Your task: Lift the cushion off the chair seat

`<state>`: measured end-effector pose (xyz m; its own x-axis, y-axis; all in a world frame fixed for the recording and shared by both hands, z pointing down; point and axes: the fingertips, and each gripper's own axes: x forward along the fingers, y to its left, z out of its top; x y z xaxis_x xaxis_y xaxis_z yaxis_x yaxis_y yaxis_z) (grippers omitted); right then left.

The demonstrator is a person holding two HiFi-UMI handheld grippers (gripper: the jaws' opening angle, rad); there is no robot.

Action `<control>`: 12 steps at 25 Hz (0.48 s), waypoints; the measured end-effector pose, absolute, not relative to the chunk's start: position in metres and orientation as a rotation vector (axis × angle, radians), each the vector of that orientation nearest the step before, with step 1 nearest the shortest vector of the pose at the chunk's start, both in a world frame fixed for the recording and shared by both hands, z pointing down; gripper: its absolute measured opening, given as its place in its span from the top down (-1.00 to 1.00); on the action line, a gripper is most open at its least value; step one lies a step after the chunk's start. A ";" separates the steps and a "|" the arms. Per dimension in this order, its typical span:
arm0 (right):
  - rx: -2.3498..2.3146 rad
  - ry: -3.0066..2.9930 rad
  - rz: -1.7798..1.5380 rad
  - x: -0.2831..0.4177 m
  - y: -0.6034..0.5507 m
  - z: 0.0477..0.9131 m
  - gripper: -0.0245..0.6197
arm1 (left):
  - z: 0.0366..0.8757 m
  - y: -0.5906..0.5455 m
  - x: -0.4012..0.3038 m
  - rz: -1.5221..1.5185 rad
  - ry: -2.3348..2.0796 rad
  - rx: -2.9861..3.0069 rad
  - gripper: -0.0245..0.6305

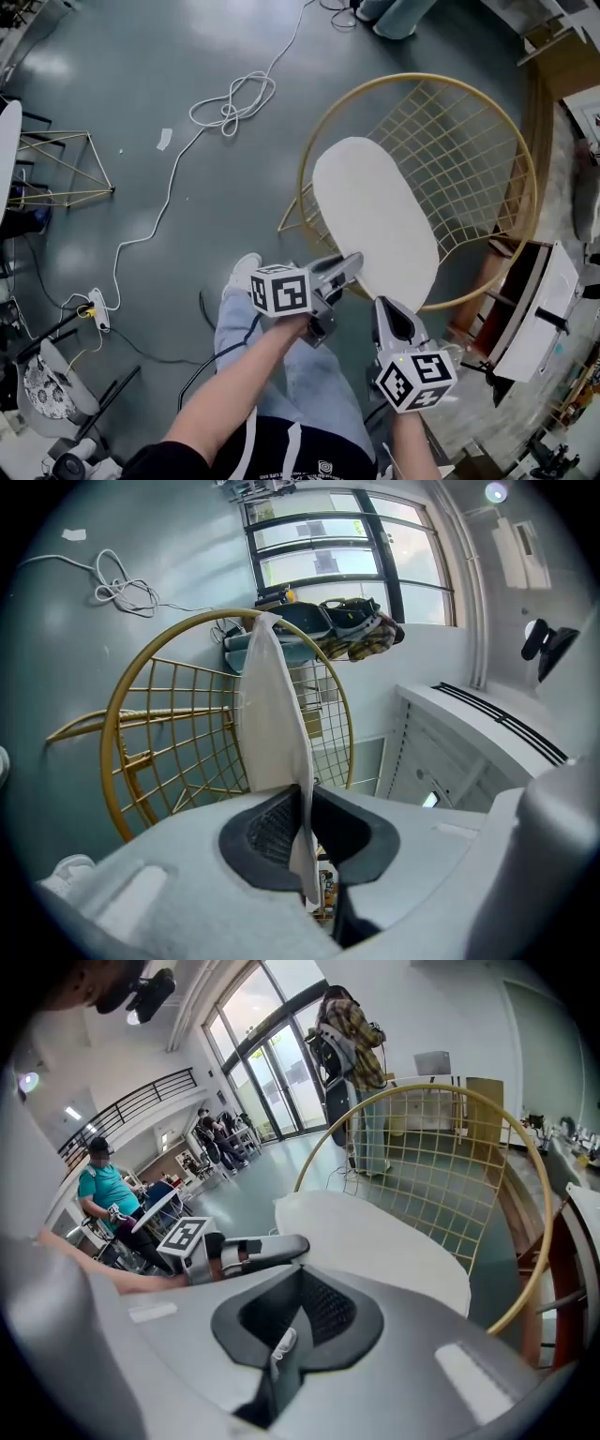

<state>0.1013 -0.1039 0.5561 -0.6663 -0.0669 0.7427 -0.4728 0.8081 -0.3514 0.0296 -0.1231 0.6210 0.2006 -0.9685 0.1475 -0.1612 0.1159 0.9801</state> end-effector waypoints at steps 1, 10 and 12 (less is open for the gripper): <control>0.406 -2.234 0.692 0.101 -0.103 0.553 0.93 | 0.617 -0.121 0.029 -0.883 -1.215 1.306 0.84; 0.537 -2.299 0.673 0.097 -0.119 0.519 0.93 | 0.575 -0.130 0.020 -0.853 -1.199 1.358 0.85; 0.568 -2.311 0.673 0.098 -0.122 0.509 0.93 | 0.563 -0.128 0.022 -0.844 -1.183 1.360 0.85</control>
